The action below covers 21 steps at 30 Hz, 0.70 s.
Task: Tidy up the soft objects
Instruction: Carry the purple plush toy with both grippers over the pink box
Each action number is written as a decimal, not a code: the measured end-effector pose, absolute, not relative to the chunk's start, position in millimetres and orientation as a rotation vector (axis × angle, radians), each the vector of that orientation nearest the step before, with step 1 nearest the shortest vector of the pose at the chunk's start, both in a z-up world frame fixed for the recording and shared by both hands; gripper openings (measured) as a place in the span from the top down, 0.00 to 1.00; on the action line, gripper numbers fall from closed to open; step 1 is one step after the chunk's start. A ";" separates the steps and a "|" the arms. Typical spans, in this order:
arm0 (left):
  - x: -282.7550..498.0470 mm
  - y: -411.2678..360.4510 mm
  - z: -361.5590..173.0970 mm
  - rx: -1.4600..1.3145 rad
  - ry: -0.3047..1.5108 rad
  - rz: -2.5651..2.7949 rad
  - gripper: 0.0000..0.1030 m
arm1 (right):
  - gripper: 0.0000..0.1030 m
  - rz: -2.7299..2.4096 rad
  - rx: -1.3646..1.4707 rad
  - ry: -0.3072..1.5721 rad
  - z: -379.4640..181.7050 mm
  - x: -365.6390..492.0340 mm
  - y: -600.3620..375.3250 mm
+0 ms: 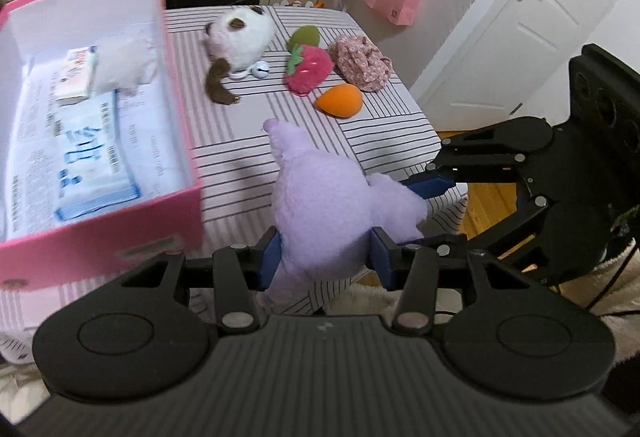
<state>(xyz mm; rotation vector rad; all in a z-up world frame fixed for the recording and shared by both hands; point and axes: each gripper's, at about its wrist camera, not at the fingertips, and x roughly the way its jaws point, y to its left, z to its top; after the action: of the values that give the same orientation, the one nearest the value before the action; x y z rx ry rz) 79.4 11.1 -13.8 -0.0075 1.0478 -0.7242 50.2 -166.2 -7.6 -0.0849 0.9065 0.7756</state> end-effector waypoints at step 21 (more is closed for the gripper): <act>82.3 115.1 31.1 -0.072 0.895 -0.587 0.54 | 0.52 0.848 -0.186 0.825 39.7 86.9 -66.8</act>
<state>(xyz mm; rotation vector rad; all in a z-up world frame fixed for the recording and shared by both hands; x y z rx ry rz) 82.3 115.1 31.1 -0.0719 0.8947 -0.5868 86.9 -66.8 39.7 -0.1856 0.8253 0.8478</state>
